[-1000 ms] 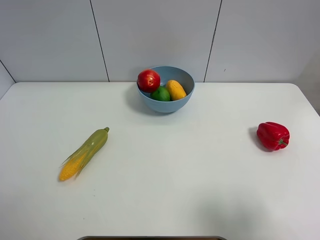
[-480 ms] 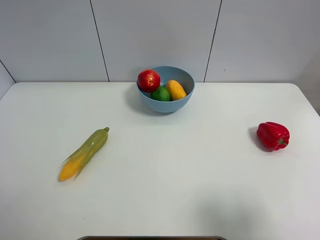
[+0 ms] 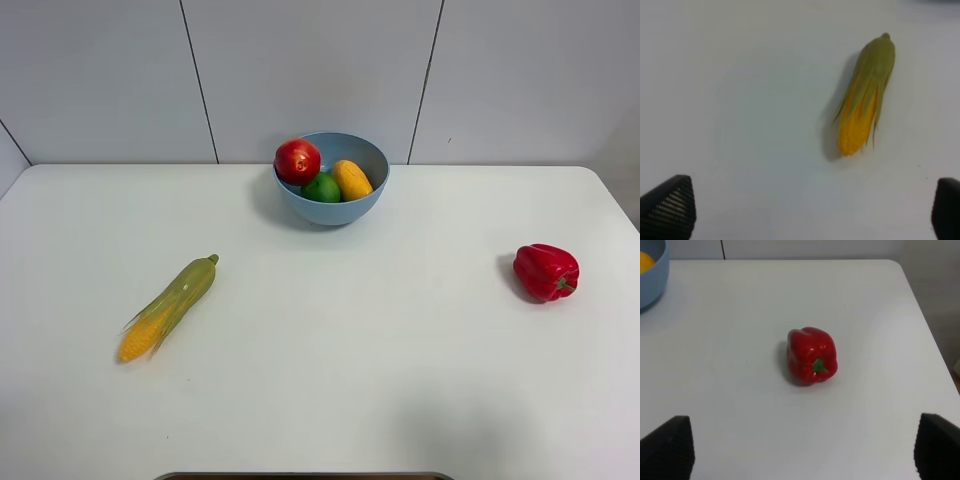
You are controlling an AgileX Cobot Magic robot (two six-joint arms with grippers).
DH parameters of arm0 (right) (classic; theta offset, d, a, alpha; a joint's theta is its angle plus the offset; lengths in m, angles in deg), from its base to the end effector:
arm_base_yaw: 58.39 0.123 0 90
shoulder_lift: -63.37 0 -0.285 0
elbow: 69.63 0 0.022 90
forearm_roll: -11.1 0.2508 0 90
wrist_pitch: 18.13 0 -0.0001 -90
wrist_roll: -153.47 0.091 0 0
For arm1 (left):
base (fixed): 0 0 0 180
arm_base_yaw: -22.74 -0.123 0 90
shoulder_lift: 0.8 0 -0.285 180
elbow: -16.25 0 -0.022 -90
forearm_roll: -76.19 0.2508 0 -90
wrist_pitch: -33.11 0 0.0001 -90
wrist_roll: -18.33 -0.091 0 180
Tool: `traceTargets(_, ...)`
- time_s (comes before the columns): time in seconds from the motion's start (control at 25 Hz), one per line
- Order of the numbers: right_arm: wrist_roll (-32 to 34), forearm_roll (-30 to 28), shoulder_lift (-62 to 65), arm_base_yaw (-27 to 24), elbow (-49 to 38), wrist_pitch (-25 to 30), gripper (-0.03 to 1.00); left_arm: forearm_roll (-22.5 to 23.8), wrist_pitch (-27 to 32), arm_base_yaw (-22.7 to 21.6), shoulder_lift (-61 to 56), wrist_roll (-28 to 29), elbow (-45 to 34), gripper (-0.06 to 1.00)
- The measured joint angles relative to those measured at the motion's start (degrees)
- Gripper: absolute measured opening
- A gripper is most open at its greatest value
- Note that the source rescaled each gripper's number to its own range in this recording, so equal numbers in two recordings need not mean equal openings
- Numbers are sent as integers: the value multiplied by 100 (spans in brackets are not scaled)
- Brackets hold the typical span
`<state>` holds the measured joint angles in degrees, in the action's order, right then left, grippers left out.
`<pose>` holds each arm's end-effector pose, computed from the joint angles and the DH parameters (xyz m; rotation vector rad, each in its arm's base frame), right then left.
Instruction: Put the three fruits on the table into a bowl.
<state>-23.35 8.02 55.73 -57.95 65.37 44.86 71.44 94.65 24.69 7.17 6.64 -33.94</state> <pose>-0.0145 -0.0045 0.2912 0.0540 2.0163 -0.0237 -0.0022 -0.0066 0.2686 0.2507 2.0711 0.0032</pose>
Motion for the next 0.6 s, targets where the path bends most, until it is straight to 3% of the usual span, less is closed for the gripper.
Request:
traceTargets(0.2,0,0,0,0,0,0,98,14,45,276,-33,0,-108,85)
traceTargets(0.6,0,0,0,0,0,0,98,-99,82,268,-38,-43,-164,85)
